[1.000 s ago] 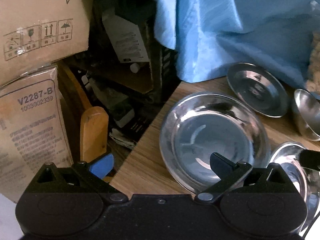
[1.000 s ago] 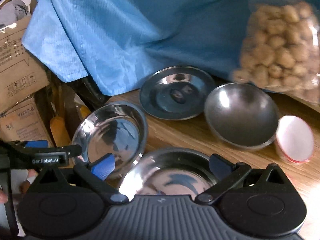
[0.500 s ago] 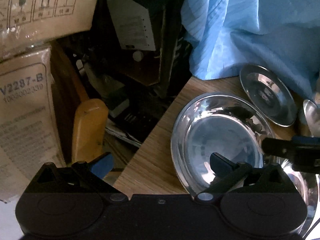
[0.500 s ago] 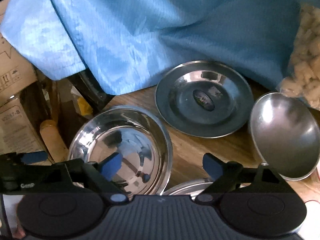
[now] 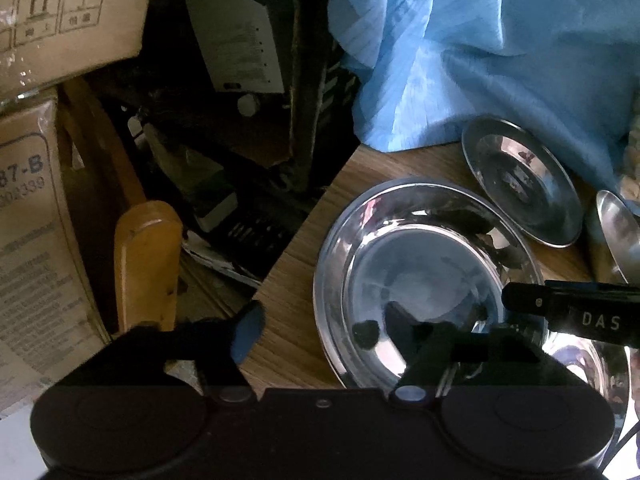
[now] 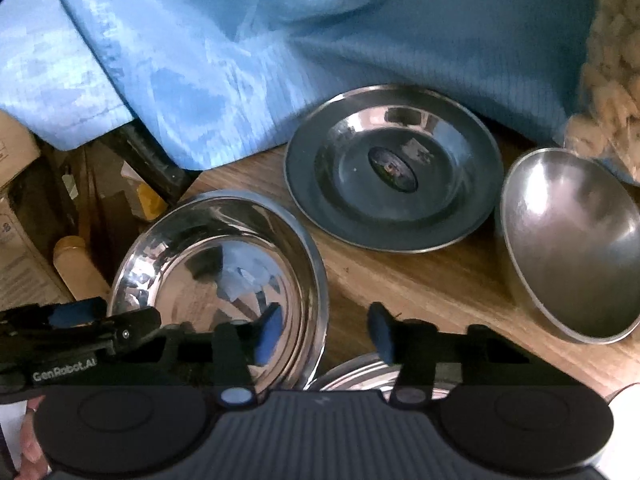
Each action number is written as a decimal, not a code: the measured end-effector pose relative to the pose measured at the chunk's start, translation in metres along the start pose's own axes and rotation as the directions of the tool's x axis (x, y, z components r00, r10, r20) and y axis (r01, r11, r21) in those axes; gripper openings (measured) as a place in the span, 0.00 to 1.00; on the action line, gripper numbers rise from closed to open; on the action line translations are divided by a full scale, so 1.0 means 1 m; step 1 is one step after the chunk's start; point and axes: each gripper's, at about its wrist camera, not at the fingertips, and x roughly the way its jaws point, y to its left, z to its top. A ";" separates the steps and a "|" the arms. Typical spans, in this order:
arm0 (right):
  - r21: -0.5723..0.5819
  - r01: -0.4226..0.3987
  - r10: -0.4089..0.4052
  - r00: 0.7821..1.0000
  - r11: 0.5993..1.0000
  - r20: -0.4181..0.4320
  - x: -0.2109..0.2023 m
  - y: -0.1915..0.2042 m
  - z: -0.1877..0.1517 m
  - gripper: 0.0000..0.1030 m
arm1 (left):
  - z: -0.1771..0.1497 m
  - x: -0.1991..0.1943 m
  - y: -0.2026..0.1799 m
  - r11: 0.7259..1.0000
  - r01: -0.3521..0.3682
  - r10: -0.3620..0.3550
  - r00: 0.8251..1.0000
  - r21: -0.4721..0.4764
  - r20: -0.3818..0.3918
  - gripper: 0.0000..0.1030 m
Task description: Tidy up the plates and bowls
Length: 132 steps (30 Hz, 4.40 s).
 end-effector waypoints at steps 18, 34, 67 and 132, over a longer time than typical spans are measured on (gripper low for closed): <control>0.084 -0.060 0.061 0.998 0.995 -0.002 0.001 -0.013 0.002 0.25 | 0.006 0.005 -0.003 1.000 0.004 -0.004 1.000 0.020 -0.011 0.23; 0.148 -0.179 0.168 0.982 0.973 0.082 -0.018 -0.019 -0.011 0.12 | 0.006 -0.011 -0.004 0.999 0.024 -0.025 0.999 0.031 0.033 0.15; 0.176 -0.056 0.034 0.992 0.983 0.123 -0.115 -0.103 -0.112 0.13 | -0.048 -0.046 -0.118 0.966 0.132 -0.132 0.991 0.225 -0.013 0.19; 0.191 -0.115 0.070 0.971 0.975 0.227 -0.121 -0.088 -0.030 0.93 | 0.048 0.024 -0.070 0.992 0.047 -0.057 0.995 0.116 0.082 0.99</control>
